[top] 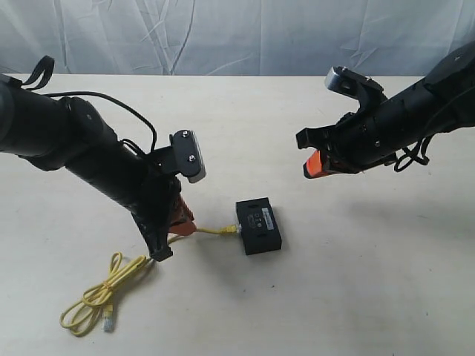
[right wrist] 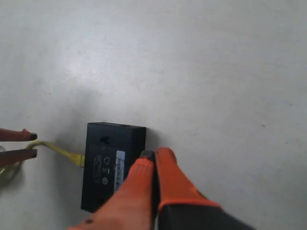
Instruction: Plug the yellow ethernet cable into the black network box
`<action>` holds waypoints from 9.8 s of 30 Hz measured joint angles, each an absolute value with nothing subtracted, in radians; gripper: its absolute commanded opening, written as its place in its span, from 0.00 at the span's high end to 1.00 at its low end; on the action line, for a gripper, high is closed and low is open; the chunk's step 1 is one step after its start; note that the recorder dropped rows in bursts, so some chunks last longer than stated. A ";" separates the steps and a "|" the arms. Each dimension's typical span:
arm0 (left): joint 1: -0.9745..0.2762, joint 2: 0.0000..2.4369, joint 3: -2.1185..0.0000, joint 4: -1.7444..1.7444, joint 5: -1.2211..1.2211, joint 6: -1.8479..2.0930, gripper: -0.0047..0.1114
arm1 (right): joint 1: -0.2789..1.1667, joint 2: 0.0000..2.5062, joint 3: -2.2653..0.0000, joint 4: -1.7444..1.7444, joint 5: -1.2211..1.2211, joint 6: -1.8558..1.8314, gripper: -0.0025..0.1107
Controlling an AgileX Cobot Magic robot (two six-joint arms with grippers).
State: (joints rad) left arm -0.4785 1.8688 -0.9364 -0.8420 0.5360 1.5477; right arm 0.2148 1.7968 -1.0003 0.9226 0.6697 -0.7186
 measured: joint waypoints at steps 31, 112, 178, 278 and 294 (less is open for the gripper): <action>-0.479 1.549 -0.936 -0.516 0.517 0.963 0.96 | 0.215 1.657 -1.000 0.746 0.862 -0.625 0.98; -0.218 0.812 -0.606 -0.499 0.352 0.572 0.96 | 0.086 0.142 -0.408 0.033 0.493 0.045 0.98; -0.218 0.812 -0.606 -0.495 0.350 0.572 0.96 | 0.101 0.007 -0.005 0.061 0.378 0.007 0.98; -0.002 0.007 -0.004 -0.046 0.237 0.045 0.96 | 0.099 0.007 -0.005 0.061 0.376 0.007 0.98; -0.002 0.007 -0.004 -0.029 0.237 0.045 0.96 | 0.099 0.007 -0.005 0.061 0.376 0.007 0.98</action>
